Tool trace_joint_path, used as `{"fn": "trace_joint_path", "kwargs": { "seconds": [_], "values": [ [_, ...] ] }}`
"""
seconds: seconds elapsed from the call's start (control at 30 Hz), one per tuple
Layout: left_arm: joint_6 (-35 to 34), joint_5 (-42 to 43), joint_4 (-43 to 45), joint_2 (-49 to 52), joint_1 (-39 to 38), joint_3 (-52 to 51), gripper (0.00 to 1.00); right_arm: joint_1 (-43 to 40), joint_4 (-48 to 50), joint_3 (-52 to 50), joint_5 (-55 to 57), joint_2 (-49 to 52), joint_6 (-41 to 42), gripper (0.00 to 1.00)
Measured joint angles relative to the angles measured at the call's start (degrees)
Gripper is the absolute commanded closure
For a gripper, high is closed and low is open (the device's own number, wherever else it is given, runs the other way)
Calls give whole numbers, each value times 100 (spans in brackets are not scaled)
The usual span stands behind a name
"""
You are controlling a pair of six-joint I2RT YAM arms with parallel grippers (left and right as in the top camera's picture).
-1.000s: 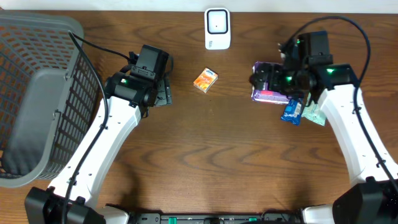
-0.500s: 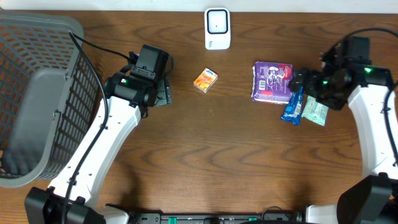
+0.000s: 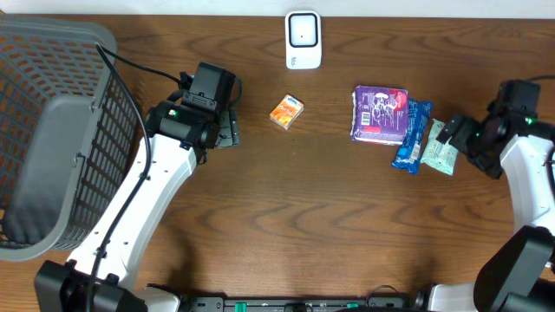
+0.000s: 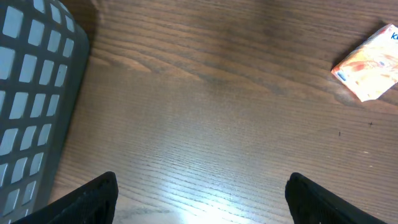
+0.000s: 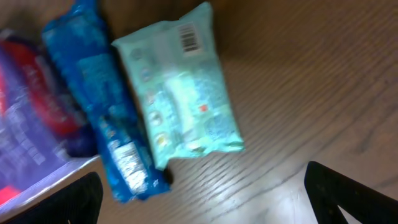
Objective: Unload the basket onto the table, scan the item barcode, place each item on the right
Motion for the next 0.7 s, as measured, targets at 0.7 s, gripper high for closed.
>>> {"fn": "trace_joint_path", "kwargs": {
  "seconds": [0.7],
  "values": [
    [-2,-2,0,0,0,0,14,-334,1644,-739,-949,1005,-273,19]
  ]
}}
